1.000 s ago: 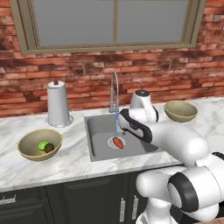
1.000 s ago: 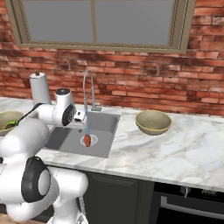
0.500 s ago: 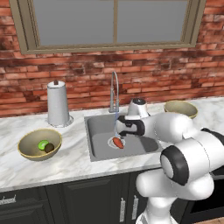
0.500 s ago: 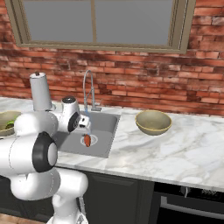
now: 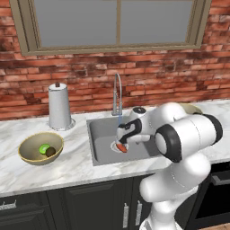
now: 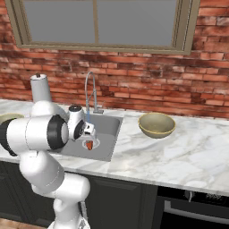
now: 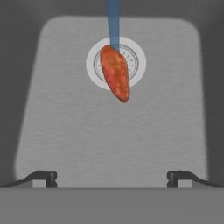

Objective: Pick the kiwis from the sink and place them in one bowl. Place the sweet potato in the other bowl. Then turn off the sink faucet.

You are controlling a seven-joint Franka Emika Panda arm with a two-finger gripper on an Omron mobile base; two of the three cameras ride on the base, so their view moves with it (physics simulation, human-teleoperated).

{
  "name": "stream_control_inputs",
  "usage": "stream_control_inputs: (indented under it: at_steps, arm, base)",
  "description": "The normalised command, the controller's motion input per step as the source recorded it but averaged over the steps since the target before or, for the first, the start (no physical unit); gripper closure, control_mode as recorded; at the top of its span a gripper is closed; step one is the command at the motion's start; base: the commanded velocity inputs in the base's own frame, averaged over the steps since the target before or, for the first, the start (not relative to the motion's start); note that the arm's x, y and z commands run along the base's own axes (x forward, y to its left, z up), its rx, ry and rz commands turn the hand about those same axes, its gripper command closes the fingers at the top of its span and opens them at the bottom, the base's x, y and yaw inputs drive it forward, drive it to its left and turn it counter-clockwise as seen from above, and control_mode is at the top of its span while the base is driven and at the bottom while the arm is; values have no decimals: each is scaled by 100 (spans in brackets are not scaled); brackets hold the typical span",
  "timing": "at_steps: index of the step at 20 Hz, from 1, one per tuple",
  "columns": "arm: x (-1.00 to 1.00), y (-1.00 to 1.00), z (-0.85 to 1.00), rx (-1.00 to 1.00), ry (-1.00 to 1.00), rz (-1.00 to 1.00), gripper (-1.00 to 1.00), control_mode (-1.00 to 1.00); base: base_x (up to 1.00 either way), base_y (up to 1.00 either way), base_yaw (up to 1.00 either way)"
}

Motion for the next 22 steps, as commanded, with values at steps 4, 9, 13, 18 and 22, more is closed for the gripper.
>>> stream_control_inputs:
  at_steps: [4, 9, 13, 18, 22]
  arm:
    - [26, 0, -37, 0, 0, 0, -100, -100]
    - [28, 0, -36, 0, 2, 0, -100, -100]
    - [29, 0, -28, 0, 2, 0, -100, -100]
    - [43, 0, -17, 0, 1, 0, -100, -100]
    - [49, 1, -17, 0, 1, 0, -100, -100]
  base:
    - [0, 0, 0]
    - [0, 0, 0]
    - [0, 0, 0]
    - [0, 0, 0]
    - [0, 0, 0]
